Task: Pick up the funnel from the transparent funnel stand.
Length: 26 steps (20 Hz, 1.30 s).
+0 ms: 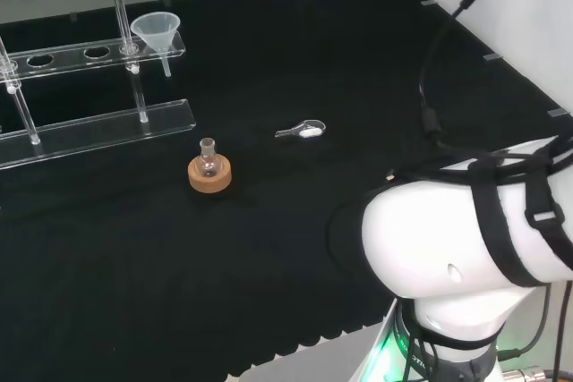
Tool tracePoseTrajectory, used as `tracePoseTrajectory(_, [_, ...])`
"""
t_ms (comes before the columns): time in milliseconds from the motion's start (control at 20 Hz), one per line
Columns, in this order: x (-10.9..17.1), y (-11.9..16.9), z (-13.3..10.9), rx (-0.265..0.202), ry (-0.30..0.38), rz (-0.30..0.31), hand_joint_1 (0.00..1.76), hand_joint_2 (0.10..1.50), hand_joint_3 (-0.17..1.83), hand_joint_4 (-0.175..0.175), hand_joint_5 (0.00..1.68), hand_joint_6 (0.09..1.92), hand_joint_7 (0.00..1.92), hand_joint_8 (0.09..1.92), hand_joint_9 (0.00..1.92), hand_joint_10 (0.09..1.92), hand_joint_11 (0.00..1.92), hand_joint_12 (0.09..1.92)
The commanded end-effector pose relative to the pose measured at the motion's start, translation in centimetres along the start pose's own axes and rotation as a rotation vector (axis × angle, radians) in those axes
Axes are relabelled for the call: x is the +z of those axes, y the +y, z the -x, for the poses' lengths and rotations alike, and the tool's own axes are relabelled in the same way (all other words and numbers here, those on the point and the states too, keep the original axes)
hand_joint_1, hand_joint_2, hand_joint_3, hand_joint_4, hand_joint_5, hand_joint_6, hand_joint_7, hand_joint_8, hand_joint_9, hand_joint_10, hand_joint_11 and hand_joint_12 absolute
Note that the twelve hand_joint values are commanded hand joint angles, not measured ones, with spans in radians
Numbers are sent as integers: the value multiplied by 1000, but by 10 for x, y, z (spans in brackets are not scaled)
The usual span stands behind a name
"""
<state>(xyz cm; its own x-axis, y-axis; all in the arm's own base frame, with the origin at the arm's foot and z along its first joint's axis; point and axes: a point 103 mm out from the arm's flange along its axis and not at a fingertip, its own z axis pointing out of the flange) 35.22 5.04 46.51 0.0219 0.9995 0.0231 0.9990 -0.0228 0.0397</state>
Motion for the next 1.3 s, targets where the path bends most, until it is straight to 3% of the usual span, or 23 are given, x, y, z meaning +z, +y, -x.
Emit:
tracePoseTrajectory(50, [4, 26, -15, -40, 9, -52, 335, 732, 5, 27, 0, 87, 0, 87, 0, 87, 0, 312])
tracePoseTrajectory(250, [17, 44, -18, -94, 5, -76, 356, 738, 6, 23, 0, 87, 0, 87, 0, 87, 0, 347])
tracePoseTrajectory(850, [44, 87, -48, -140, 1, -108, 356, 734, 3, 17, 0, 87, 0, 87, 0, 87, 0, 399])
tracePoseTrajectory(1300, [65, 104, -82, -189, -2, -145, 282, 737, 3, 15, 0, 87, 0, 87, 0, 87, 0, 455])
